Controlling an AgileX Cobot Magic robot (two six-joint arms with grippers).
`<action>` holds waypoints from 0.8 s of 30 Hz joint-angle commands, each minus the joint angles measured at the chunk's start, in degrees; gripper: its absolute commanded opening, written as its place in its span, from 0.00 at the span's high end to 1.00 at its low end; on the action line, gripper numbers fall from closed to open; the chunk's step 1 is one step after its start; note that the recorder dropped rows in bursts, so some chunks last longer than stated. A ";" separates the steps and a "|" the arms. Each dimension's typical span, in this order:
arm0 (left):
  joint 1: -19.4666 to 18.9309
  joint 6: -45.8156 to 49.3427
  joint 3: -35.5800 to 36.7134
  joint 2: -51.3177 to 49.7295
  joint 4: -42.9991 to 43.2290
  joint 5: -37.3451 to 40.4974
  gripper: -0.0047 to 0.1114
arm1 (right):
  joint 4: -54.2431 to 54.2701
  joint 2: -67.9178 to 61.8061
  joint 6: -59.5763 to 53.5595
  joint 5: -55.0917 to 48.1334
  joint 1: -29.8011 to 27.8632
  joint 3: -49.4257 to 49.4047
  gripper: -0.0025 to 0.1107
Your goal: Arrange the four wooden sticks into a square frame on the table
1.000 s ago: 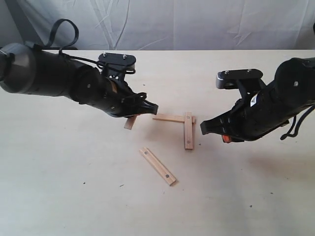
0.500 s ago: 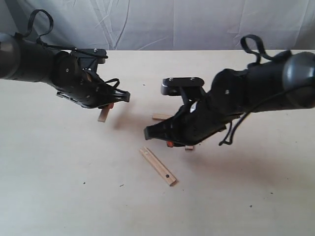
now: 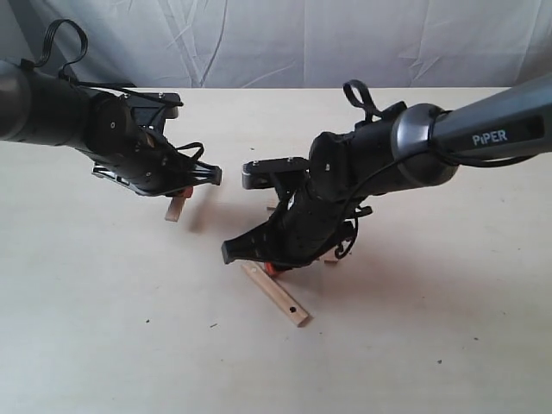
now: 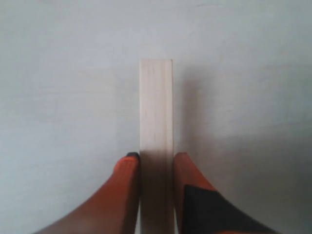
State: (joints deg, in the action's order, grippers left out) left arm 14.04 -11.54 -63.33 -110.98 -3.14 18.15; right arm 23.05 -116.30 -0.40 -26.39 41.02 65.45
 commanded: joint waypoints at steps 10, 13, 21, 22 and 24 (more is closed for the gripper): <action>2.58 0.10 0.22 0.31 -1.90 -1.73 0.96 | 0.45 3.47 -0.25 -7.49 2.81 0.03 0.98; 5.65 0.10 0.22 0.31 -2.23 -3.33 0.96 | -1.92 8.44 1.43 -9.02 -1.04 -0.09 0.98; 13.11 -0.25 0.22 0.18 -8.94 -10.70 0.96 | -6.49 18.61 1.45 -14.51 -19.96 -0.09 0.98; 13.53 -0.33 0.22 0.00 -9.04 -11.14 0.96 | -6.49 18.87 1.45 -14.93 -20.62 -0.09 0.98; 13.82 -0.49 0.22 -0.93 -10.31 -12.10 0.96 | -6.90 18.87 1.45 -15.47 -21.52 -0.09 0.98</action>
State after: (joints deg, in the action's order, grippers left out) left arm 26.98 -11.54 -63.33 -111.12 -11.31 8.17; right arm 16.84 -98.12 1.19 -40.72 20.94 65.39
